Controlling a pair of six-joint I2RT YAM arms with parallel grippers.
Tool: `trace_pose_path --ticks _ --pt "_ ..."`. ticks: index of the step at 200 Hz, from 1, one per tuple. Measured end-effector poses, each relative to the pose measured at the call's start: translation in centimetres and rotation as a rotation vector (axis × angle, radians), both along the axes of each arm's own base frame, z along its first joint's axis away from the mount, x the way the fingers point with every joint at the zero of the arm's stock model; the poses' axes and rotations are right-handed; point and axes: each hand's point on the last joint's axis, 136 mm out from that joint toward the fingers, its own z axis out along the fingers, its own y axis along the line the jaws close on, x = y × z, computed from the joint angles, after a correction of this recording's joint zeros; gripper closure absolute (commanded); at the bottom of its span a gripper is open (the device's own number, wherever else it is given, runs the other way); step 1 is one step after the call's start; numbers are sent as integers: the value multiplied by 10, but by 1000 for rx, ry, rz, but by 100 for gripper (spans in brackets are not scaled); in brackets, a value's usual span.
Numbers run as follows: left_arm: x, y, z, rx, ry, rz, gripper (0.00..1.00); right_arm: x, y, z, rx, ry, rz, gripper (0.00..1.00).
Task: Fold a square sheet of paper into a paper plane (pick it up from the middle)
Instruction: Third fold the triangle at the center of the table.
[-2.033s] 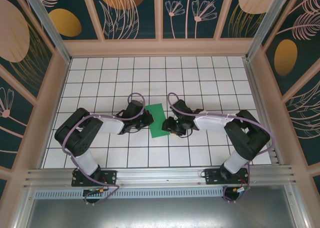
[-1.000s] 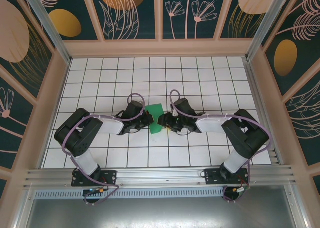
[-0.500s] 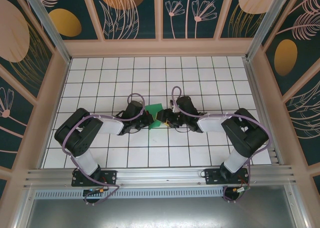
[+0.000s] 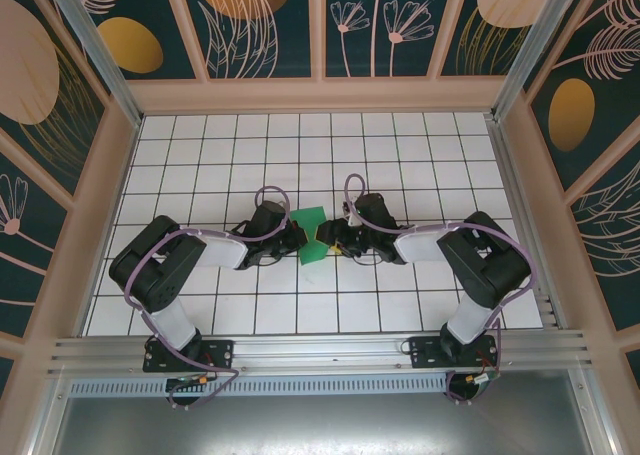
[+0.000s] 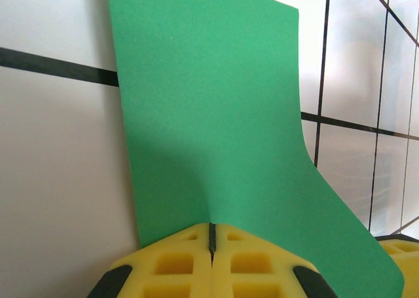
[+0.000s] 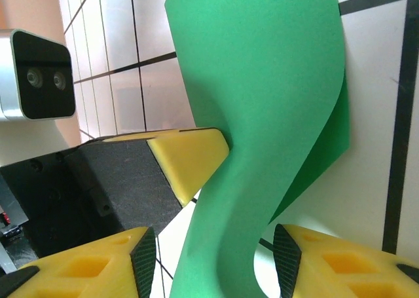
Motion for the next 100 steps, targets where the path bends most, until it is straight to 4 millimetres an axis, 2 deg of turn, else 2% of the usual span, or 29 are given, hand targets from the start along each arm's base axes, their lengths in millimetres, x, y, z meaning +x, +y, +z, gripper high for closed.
trace_pose_path --ticks 43,100 --pt "0 0 0 1 1 0 100 -9 -5 -10 -13 25 8 43" --pt "0 0 0 2 2 0 100 -10 -10 -10 -28 -5 8 46"
